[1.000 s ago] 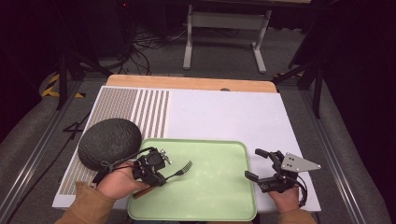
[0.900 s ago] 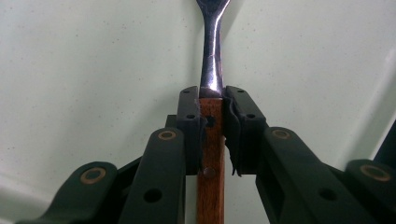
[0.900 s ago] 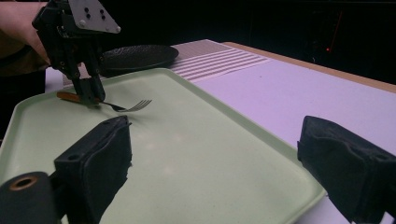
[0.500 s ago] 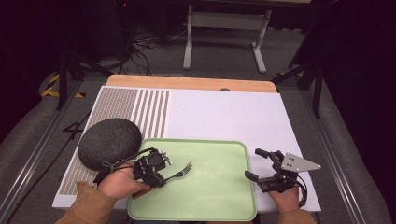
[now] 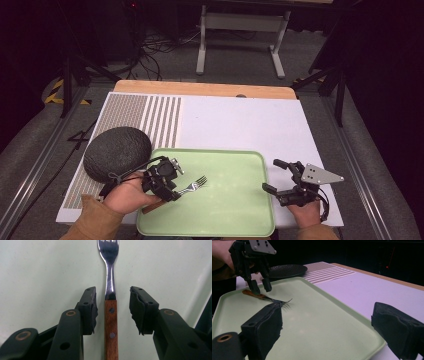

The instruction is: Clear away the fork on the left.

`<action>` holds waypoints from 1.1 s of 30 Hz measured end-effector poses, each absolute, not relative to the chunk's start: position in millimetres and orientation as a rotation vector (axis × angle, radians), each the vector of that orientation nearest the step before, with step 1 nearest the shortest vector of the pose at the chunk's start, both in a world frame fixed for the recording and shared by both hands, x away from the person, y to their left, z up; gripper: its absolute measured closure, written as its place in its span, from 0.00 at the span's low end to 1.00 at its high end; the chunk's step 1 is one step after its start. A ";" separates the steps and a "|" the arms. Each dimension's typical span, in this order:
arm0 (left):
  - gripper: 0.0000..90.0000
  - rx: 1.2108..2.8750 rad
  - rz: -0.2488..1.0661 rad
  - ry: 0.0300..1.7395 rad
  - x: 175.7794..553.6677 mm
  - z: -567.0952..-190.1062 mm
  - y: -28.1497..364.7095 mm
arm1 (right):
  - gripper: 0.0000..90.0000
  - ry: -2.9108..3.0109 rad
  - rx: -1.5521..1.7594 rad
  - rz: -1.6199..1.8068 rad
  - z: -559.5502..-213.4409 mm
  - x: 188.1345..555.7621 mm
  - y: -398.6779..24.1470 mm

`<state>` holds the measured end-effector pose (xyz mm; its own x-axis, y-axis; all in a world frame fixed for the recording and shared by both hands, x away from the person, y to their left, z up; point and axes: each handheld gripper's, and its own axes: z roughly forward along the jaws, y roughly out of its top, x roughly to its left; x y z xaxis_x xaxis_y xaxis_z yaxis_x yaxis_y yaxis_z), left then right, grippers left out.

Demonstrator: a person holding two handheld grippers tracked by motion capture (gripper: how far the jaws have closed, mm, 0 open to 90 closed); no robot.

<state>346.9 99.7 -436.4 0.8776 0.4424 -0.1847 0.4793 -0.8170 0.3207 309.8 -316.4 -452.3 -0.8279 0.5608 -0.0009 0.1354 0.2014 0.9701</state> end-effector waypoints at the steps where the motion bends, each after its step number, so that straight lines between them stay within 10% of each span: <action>1: 0.66 2.682 -0.134 0.678 346.7 -434.8 99.5 | 0.12 2.128 0.651 1.660 -452.2 309.8 -316.5; 10: 0.99 2.622 -0.074 0.594 343.3 -426.5 94.8 | 0.12 2.127 0.648 1.658 -451.9 309.3 -316.5; 33: 1.00 2.698 -0.128 0.450 342.2 -451.1 72.3 | 0.11 2.121 0.641 1.658 -451.4 308.3 -317.0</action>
<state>342.2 72.3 -451.1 0.9440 0.2924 -0.1529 0.3291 -0.8681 0.3716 308.3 -317.0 -451.4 -0.8270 0.5620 -0.0125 0.1235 0.2033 0.9713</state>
